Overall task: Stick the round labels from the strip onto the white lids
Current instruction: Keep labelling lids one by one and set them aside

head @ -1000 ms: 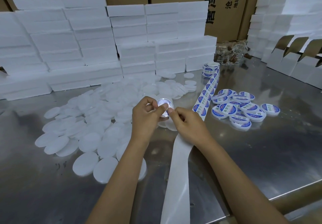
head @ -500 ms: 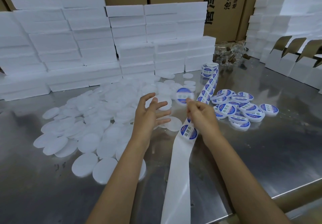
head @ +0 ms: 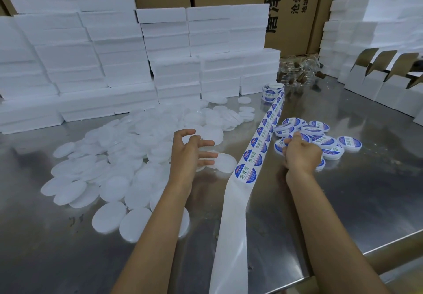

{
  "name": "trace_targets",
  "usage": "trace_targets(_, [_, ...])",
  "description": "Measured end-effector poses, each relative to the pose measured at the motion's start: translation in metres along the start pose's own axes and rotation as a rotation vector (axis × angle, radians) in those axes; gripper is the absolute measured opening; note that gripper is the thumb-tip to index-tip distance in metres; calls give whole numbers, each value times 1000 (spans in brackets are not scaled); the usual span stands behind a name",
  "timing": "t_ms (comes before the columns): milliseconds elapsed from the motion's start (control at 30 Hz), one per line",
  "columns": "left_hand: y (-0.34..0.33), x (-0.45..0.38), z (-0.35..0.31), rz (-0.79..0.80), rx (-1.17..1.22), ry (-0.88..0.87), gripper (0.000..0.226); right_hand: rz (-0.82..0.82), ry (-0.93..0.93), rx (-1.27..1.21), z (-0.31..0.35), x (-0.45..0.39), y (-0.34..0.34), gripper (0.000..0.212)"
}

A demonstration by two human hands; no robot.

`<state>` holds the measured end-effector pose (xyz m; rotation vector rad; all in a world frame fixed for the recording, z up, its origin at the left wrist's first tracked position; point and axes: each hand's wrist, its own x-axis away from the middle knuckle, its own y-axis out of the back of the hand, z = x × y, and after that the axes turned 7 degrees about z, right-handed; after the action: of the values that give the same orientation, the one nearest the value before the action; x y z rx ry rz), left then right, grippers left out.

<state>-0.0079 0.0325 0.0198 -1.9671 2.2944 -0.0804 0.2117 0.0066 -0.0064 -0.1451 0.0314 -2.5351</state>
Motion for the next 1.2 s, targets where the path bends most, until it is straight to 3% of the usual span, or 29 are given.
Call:
trace_targets(67, [2, -1, 1, -24, 13, 3, 19, 2, 42, 70, 1, 1, 0, 44])
trace_targets(167, [6, -3, 1, -61, 35, 7, 22, 92, 271, 240, 4, 15, -4, 29])
trace_targets(267, [8, -3, 0, -79, 59, -2, 24, 437, 527, 434, 4, 40, -14, 14])
trace_targets(333, [8, -3, 0, -82, 64, -7, 24, 649, 700, 692, -2, 49, -17, 25])
trace_targets(400, [8, -3, -1, -84, 63, -9, 24, 751, 798, 880, -6, 52, -18, 35])
trace_targets(500, [9, -5, 0, -83, 59, -6, 23, 783, 790, 914, -6, 53, -17, 34])
trace_targets(667, [9, -5, 0, -76, 66, 6, 21, 796, 753, 863, -1, 58, -19, 14])
trace_targets(800, [8, -5, 0, -61, 38, 9, 19, 761, 473, 420, 8, 61, -21, 9])
trace_targets(933, [1, 1, -2, 162, 26, 31, 25, 856, 235, 68, 16, 65, -20, 14])
trace_targets(1067, [-7, 10, -4, 281, -15, 1, 34, 914, 213, 59, 15, 69, -21, 14])
trace_targets(1200, [-4, 11, -7, 265, 74, -10, 38, 692, 342, 186, 12, 62, -17, 9])
